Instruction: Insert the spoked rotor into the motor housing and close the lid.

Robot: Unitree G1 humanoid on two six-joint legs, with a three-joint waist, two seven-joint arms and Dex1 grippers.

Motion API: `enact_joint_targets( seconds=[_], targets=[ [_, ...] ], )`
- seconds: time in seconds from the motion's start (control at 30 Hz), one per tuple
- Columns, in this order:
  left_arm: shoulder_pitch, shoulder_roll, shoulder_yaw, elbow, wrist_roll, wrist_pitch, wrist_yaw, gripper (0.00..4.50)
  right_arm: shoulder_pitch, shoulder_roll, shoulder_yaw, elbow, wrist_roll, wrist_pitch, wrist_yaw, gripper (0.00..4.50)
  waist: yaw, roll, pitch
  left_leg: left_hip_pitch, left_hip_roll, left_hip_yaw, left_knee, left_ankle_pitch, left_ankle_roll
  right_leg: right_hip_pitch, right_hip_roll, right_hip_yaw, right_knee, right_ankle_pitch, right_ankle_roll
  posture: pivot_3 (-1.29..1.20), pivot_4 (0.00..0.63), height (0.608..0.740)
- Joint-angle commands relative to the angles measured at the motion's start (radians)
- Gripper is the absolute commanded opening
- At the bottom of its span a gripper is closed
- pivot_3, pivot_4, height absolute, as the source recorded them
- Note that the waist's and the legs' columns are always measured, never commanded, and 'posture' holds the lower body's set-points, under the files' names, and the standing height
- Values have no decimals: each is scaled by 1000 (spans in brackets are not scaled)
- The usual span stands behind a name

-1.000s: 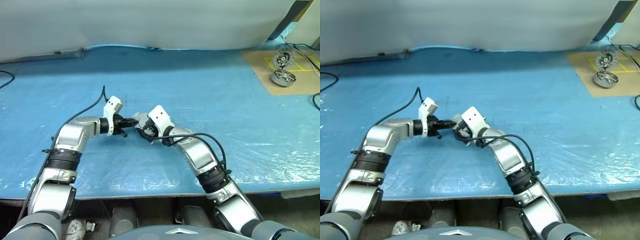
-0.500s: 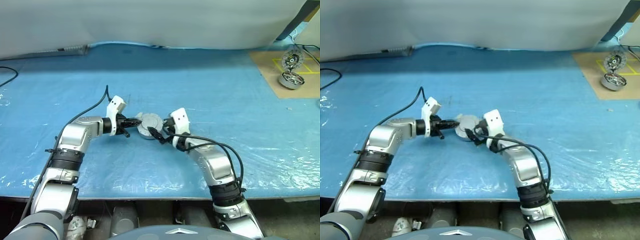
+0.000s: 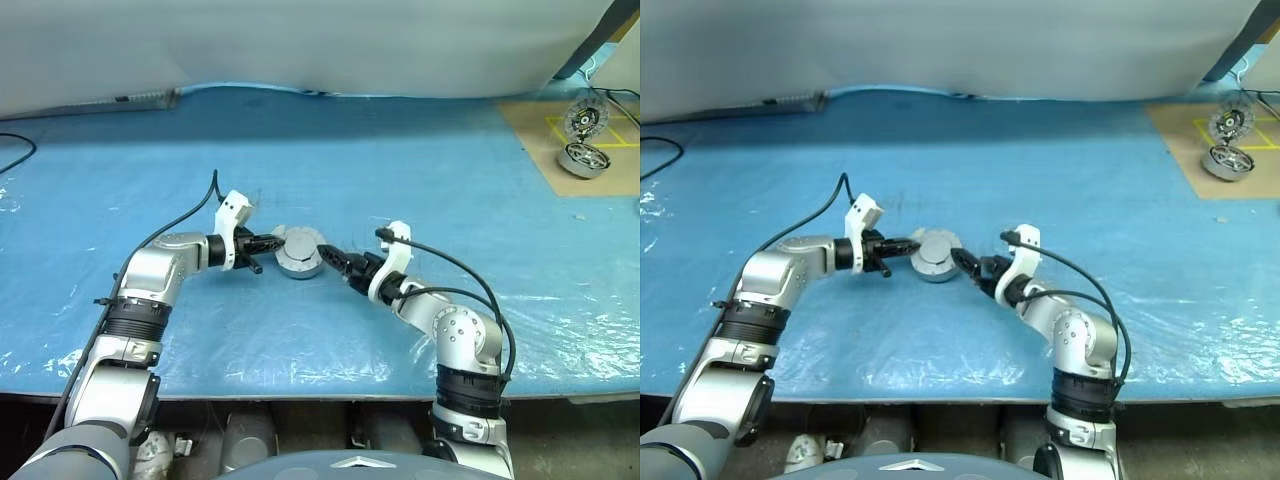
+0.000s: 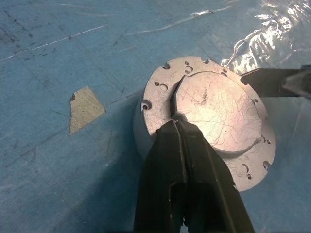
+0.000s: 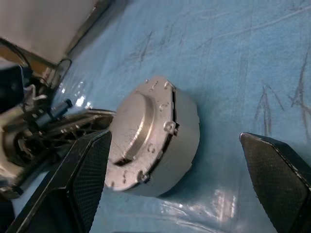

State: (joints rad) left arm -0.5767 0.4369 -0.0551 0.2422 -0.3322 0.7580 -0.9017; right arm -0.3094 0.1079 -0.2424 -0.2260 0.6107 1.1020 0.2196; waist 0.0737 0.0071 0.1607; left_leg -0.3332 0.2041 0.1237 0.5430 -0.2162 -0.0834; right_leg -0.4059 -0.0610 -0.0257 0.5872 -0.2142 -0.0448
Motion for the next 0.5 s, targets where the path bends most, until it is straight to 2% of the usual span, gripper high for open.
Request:
enact_joint_targets(
  seconds=[0.03, 0.33, 0.5],
  targets=[
    [44, -9, -48, 27, 21, 25, 13, 0, -25, 119, -41, 29, 122, 32, -43, 4473, 0, 1, -1, 0, 0, 0, 0, 0, 0, 0, 0, 0, 0, 0, 0, 0, 150, 740],
    [60, -5, -38, 10, 17, 31, 19, 0, -57, 97, -2, 138, 190, 23, -94, 4473, -2, 2, -1, 0, 0, 0, -1, 0, 0, 0, 0, 0, -1, 0, 1, 0, 150, 740],
    [71, -4, -37, 0, 16, 32, 24, 0, -47, 100, -40, 181, 259, 40, -121, 4473, -2, 2, -1, 0, 0, 0, -1, 0, 0, 0, 0, 0, -1, 0, 1, 0, 150, 740]
  ],
)
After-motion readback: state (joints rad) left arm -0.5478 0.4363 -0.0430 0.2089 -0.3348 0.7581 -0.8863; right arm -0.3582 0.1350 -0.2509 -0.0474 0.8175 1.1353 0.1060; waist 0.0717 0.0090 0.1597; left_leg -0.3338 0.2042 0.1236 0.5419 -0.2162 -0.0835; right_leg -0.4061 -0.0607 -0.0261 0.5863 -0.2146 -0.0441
